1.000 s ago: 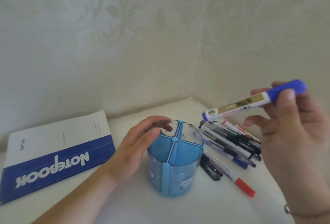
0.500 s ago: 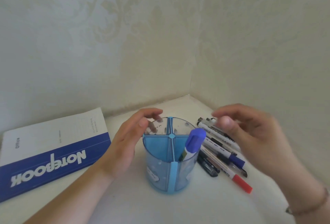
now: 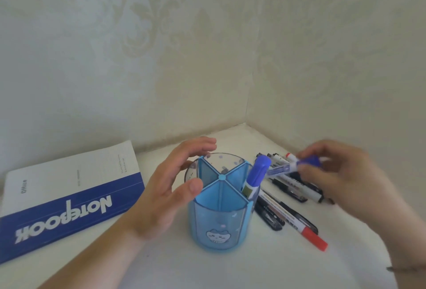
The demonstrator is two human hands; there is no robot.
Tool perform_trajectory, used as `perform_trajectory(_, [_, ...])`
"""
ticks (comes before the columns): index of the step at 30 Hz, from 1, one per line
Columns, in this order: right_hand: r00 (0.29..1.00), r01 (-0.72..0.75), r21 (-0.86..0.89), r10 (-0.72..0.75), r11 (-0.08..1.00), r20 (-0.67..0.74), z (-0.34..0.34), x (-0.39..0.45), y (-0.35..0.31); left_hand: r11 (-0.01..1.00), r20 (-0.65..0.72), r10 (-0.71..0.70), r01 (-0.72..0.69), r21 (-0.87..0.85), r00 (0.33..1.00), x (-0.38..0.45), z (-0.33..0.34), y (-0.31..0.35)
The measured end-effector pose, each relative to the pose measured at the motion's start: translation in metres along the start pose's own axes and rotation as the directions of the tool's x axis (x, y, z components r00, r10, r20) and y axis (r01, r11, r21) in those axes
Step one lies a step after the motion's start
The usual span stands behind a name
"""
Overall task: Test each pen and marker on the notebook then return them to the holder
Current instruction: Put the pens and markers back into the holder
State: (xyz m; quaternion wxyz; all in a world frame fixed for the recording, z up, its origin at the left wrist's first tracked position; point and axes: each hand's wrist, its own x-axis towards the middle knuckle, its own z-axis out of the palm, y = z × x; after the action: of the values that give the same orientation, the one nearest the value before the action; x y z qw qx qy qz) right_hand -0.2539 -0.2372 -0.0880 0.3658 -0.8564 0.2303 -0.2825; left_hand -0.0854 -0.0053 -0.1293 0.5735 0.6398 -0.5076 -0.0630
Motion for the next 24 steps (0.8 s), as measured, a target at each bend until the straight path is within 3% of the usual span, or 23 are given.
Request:
perform_trajectory(2, [0.964, 0.186, 0.408, -0.084, 0.894, -0.254, 0.002, -0.003, -0.014, 1.0, 0.018, 0.011, -0.012, 0.01, 1.0, -0.001, 0.001, 0.001])
perform_trajectory(5, [0.859, 0.459, 0.542, -0.196, 0.704, -0.472, 0.012, -0.012, -0.029, 0.998, 0.04, 0.032, -0.034, 0.046, 0.999, -0.001, 0.004, 0.002])
perform_trajectory(8, [0.842, 0.514, 0.57, -0.249, 0.641, -0.48, 0.021, -0.016, -0.041, 0.998, 0.05, 0.047, -0.049, 0.048, 0.998, -0.001, 0.006, 0.003])
perform_trajectory(12, [0.851, 0.525, 0.576, -0.387, 0.626, -0.355, 0.037, -0.018, -0.044, 0.997, 0.061, 0.054, -0.057, 0.052, 0.997, -0.001, 0.007, 0.004])
perform_trajectory(16, [0.775, 0.63, 0.32, -0.602, 0.708, -0.193, 0.04, -0.016, -0.037, 0.996, 0.052, 0.059, -0.062, 0.06, 0.997, -0.001, 0.006, 0.003])
perform_trajectory(18, [0.792, 0.611, 0.19, -0.593, 0.768, -0.15, 0.035, -0.014, -0.033, 0.995, 0.033, 0.065, -0.067, 0.073, 0.997, -0.002, 0.005, 0.002])
perform_trajectory(20, [0.908, 0.419, 0.17, -0.413, 0.892, -0.069, 0.023, -0.011, -0.026, 0.992, -0.012, 0.072, -0.07, 0.1, 0.997, -0.001, 0.004, 0.002])
perform_trajectory(21, [0.953, 0.298, 0.063, -0.301, 0.952, 0.038, 0.016, -0.008, -0.018, 0.991, -0.042, 0.076, -0.071, 0.113, 0.996, -0.001, 0.003, 0.002])
perform_trajectory(22, [0.961, 0.229, -0.158, -0.197, 0.961, 0.194, 0.009, -0.006, -0.01, 0.99, -0.069, 0.082, -0.073, 0.12, 0.994, 0.0, 0.002, 0.002])
perform_trajectory(24, [0.909, 0.216, -0.544, 0.037, 0.811, 0.416, 0.0, -0.005, 0.0, 0.99, -0.092, 0.089, -0.078, 0.116, 0.992, 0.001, 0.002, 0.002])
